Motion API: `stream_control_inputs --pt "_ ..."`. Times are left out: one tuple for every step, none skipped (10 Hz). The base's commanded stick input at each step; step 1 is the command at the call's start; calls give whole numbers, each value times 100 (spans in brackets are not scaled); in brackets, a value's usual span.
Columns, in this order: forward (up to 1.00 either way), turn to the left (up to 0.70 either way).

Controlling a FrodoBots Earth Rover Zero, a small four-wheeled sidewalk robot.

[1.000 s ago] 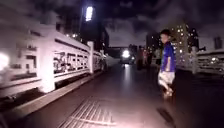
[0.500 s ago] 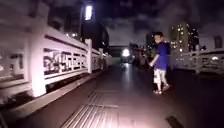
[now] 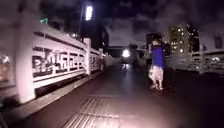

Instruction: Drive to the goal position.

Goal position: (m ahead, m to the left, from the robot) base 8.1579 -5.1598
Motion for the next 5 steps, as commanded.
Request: stream_control_inputs --pt "45 0" --pt "45 0" --pt "45 0" --pt "45 0" --pt "45 0"
